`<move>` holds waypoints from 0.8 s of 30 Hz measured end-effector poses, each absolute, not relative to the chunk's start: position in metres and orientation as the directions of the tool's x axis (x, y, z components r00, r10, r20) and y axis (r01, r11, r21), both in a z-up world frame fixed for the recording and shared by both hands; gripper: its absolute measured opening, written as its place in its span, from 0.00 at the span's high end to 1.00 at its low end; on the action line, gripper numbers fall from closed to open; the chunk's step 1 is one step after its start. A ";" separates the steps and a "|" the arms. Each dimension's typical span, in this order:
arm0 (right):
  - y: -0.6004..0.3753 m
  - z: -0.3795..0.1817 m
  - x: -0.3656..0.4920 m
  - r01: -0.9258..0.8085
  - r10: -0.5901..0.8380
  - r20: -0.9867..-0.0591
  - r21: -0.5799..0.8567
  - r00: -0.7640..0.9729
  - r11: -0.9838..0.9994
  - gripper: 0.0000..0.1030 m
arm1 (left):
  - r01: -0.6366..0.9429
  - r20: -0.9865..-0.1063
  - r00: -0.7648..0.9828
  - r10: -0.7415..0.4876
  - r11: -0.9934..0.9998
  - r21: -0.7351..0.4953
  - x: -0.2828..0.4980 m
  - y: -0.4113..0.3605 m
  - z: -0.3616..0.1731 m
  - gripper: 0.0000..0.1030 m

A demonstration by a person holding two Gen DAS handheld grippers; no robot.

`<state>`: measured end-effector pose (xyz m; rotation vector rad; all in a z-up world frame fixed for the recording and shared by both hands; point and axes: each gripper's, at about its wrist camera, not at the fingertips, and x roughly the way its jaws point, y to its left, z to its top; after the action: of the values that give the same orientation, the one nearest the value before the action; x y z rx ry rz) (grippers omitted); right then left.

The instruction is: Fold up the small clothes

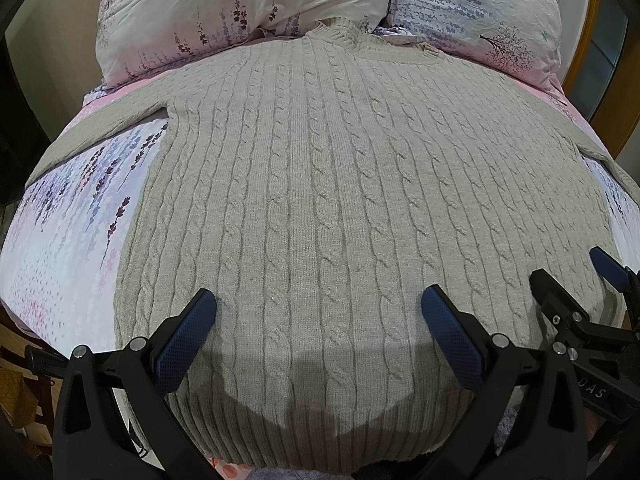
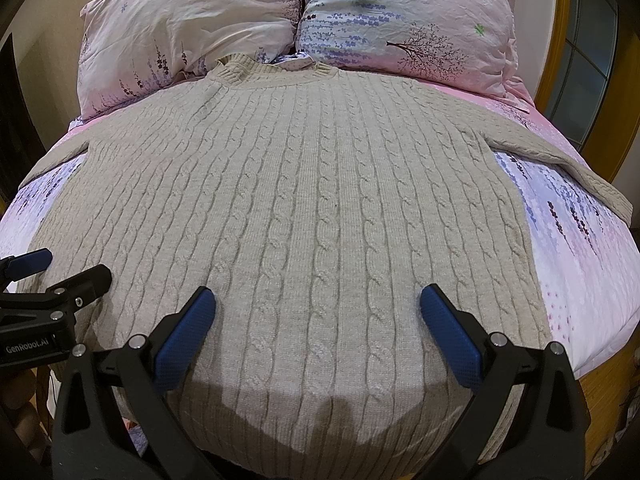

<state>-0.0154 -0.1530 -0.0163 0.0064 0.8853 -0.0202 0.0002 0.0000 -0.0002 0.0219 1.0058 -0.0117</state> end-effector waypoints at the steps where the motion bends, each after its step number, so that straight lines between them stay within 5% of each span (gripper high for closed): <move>1: -0.152 -0.016 -0.016 0.021 -0.015 -0.774 -0.003 0.633 1.000 0.02 | 0.020 -0.845 0.535 0.000 1.000 0.013 0.000 0.000 0.000 0.01; 24: -0.154 -0.016 -0.011 -0.017 -0.004 -0.786 -0.018 0.618 1.000 0.02 | 0.026 -0.852 0.524 -0.001 1.000 0.015 0.002 -0.002 0.001 0.01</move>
<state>-0.0111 -0.1541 -0.0162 -0.0249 0.9047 0.0074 0.0018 -0.0018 0.0006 0.0271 1.0192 -0.0163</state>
